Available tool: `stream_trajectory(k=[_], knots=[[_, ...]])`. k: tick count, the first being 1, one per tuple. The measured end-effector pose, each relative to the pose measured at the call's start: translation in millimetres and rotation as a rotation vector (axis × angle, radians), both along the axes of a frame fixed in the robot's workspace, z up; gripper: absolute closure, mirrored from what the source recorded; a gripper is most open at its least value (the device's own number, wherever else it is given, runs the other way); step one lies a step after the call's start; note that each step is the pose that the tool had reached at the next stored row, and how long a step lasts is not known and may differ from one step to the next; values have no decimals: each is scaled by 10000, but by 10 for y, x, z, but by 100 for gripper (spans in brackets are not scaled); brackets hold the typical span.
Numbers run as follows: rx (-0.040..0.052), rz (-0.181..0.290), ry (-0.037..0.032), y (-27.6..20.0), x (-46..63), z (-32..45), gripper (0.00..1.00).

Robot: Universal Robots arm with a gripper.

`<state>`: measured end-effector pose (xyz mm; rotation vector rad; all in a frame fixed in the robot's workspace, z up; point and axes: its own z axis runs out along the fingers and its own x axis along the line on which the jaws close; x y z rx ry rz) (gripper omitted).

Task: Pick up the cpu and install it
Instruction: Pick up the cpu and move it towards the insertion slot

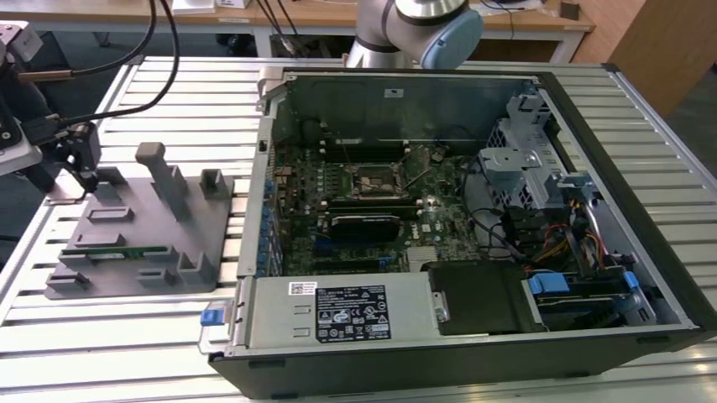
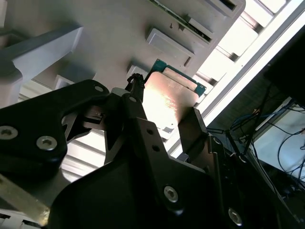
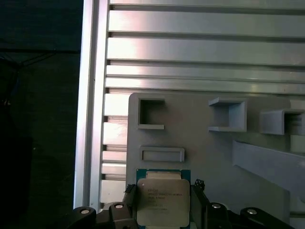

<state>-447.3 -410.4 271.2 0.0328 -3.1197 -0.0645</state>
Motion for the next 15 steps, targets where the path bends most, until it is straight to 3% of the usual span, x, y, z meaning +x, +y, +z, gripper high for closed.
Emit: stream_trajectory(k=[15], knots=[[1, 0, 0, 1, 0, 158, 47]])
